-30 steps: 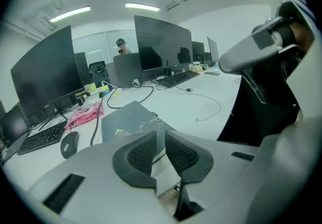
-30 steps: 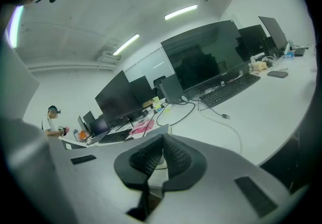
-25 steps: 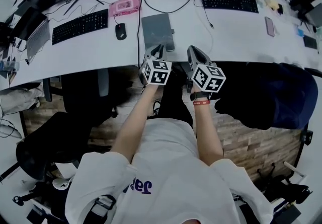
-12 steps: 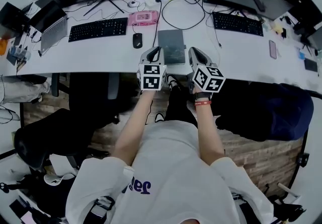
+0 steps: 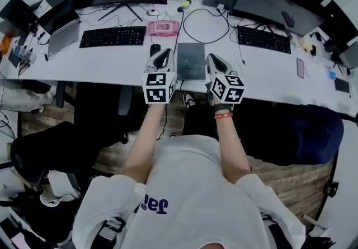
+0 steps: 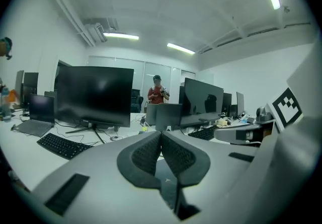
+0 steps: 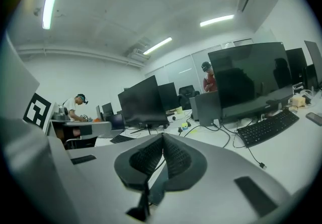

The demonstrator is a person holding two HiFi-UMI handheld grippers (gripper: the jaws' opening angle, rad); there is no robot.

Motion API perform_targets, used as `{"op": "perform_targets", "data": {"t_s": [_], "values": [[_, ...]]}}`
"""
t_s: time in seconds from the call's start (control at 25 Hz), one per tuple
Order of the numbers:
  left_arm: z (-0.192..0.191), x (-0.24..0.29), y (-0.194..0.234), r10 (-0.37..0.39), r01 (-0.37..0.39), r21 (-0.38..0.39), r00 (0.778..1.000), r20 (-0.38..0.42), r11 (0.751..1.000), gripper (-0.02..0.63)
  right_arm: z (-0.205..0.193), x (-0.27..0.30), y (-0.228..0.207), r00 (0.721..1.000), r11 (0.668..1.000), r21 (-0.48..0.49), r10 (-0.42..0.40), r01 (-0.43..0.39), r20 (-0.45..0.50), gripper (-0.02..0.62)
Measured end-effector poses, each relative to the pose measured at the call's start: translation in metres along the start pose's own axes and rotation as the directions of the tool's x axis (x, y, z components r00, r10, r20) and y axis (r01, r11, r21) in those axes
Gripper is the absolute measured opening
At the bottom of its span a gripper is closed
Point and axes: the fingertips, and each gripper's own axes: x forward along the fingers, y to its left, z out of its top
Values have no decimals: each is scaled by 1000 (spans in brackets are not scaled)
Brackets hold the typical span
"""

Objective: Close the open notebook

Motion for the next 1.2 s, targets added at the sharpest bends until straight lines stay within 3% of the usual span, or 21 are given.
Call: {"op": "perform_targets", "data": {"t_s": [0.44, 1.2], "values": [[15, 8, 21, 26, -24, -25, 998, 49, 999, 20, 35, 8, -19, 995, 995, -61, -73, 77, 64, 14], [15, 23, 16, -14, 15, -29, 999, 53, 999, 20, 32, 14, -27, 995, 992, -84, -95, 98, 43, 14]]}}
